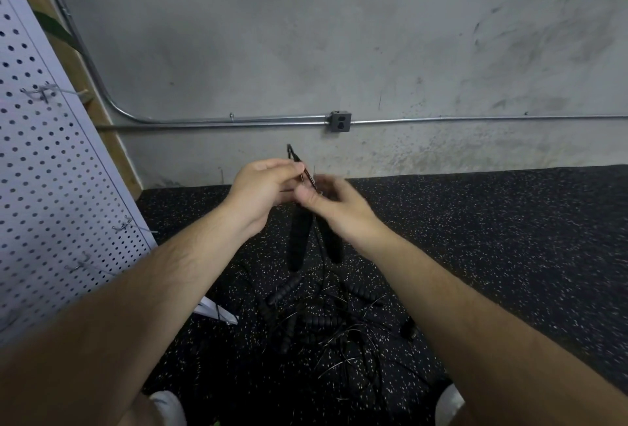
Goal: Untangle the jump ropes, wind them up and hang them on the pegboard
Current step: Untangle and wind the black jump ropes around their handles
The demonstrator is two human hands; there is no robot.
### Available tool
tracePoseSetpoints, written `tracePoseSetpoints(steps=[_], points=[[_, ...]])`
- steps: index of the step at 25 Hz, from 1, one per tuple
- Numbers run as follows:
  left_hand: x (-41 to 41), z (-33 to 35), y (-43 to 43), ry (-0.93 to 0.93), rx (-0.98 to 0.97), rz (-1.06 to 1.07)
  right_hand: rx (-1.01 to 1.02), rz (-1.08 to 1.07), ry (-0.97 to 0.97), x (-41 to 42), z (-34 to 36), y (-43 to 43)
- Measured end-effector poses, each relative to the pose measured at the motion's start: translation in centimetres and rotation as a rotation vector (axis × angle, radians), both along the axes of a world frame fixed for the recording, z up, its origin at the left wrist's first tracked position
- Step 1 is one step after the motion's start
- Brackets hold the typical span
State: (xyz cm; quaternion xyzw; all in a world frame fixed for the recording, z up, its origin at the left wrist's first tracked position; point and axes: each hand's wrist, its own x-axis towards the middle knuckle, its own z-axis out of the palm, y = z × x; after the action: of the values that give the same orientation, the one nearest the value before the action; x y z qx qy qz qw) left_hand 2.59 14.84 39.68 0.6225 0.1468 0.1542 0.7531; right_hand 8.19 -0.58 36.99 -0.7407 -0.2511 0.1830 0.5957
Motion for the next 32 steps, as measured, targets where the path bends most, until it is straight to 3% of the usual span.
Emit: tracePoseSetpoints(steps=[3,7,8,9,11,12,15,17,20,24,28,32], points=[[0.2,0.3,0.8,-0.027,-0.116,0.043,-0.11,0.109,0.026,-0.4,-1.8,0.1],[-0.1,0.0,2.1,0.002,-0.087,0.067,-0.116,0.128,-0.015,-0.3,-1.6,0.5],[-0.3,0.0,2.5,0.06,0.027,0.088,-0.125,0.136,-0.042,-0.3,-1.3,0.6],[-0.7,0.0,3.0,0.14,0.308,0.13,-0.14,0.148,-0.065,-0.3,-0.9,0.5],[-1.9,0.0,4.0,0.201,1.198,0.233,-0.229,0.174,-0.115,0.0,-0.2,0.3],[-2.6,0.1,4.0,0.103,1.481,0.163,-0.296,0.197,-0.146,0.3,0.0,0.2],[-3.7,-0.2,2.8,0.023,1.672,-0.351,-0.424,0.279,-0.24,0.1,0.6,0.3],[-3.2,-1.6,1.9,-0.002,1.824,-0.386,-0.451,0.291,-0.301,-0.3,1.0,0.8],[-2.3,-2.3,2.6,0.0,1.867,-0.269,-0.491,0.219,-0.388,-0.5,1.4,1.0],[-2.2,-2.1,4.6,0.182,1.666,-0.104,-0.619,0.068,-0.633,-0.1,0.9,-0.6],[-2.9,-2.7,4.4,0.168,1.602,-0.138,-0.48,-0.046,-0.615,-1.1,-0.1,0.3],[-3.9,-3.3,4.2,0.024,1.636,-0.14,-0.382,-0.09,-0.662,-1.9,-0.6,1.5]])
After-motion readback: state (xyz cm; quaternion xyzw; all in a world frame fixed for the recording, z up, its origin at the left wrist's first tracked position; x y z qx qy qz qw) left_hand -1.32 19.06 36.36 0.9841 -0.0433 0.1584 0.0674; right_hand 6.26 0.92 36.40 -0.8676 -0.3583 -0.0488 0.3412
